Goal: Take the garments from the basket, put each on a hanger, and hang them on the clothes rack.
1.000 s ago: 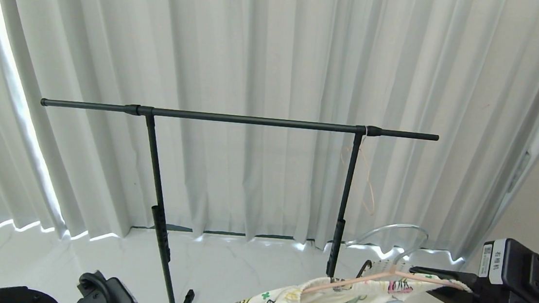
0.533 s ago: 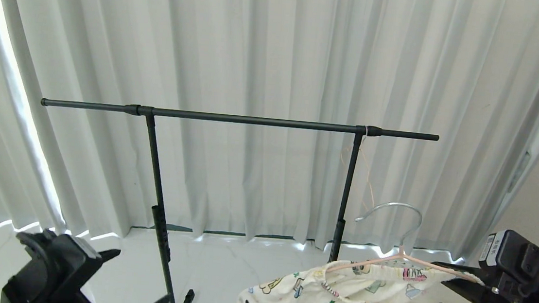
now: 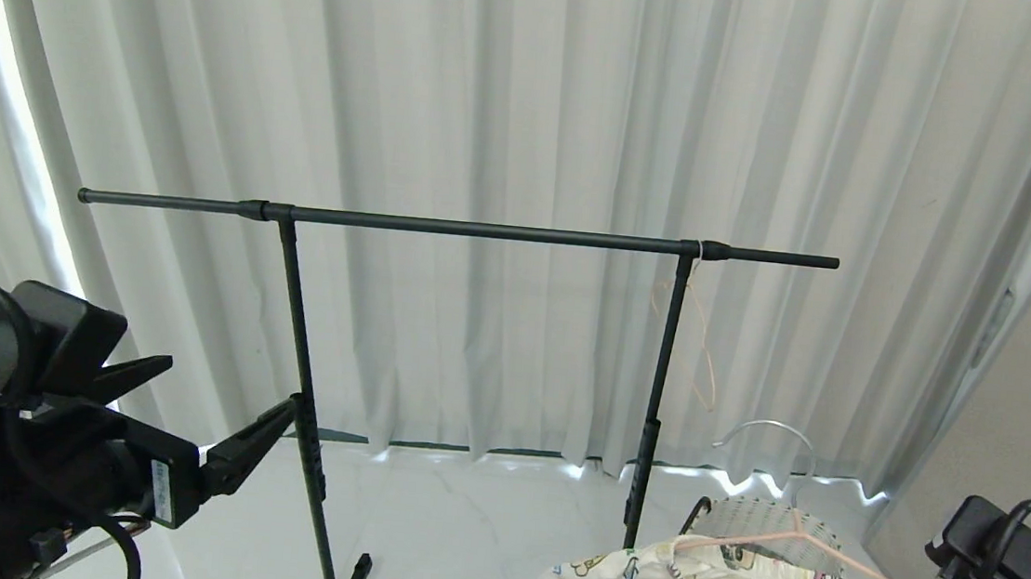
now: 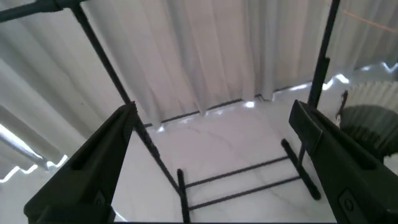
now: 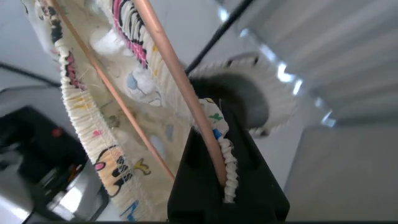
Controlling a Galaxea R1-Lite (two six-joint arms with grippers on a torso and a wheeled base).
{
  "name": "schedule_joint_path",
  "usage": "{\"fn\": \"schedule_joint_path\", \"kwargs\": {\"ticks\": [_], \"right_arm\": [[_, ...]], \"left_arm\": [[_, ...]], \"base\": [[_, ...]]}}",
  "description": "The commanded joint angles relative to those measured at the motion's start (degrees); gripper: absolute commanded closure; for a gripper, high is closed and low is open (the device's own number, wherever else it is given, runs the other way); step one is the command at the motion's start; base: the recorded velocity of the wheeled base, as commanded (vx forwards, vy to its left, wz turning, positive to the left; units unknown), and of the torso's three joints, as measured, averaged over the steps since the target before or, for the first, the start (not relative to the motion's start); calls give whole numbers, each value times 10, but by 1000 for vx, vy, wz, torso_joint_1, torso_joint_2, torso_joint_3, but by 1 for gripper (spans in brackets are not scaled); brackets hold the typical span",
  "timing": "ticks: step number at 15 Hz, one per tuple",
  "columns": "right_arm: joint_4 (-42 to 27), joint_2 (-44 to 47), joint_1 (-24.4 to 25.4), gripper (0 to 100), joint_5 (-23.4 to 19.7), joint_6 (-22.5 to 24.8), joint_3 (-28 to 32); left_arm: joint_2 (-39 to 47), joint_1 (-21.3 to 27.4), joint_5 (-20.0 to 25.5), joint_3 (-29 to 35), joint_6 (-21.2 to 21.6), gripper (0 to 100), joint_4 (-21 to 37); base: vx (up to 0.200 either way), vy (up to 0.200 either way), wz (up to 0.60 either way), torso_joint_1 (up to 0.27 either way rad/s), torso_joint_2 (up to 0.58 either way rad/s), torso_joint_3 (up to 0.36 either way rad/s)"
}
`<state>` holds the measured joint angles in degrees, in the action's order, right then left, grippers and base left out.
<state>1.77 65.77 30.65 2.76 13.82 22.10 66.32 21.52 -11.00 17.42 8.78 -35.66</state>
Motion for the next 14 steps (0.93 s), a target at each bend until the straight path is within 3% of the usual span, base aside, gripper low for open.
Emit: {"fn": "schedule_joint_path", "kwargs": {"ticks": [1, 3, 6, 10, 12, 14], "right_arm": [[-41, 21, 1, 100, 1, -54, 22], [-47, 66, 1, 100, 15, -128, 39], [-27, 140, 15, 100, 47, -194, 77], [32, 267, 80, 100, 144, -339, 148], [32, 306, 98, 100, 179, -376, 210], [29, 327, 99, 100, 198, -378, 259]], "left_arm": [[7, -4, -17, 8, -9, 0, 0], [14, -4, -32, 7, -14, 0, 0], [20, -3, -32, 7, -15, 0, 0], [23, -4, -43, 8, -9, 0, 0], [23, -3, -61, 7, -9, 0, 0], [23, -4, -80, 6, -10, 0, 0]], "base": [[0, 0, 0, 0, 0, 0], [0, 0, 0, 0, 0, 0], [0, 0, 0, 0, 0, 0], [0, 0, 0, 0, 0, 0], [0, 0, 0, 0, 0, 0], [0, 0, 0, 0, 0, 0]]}}
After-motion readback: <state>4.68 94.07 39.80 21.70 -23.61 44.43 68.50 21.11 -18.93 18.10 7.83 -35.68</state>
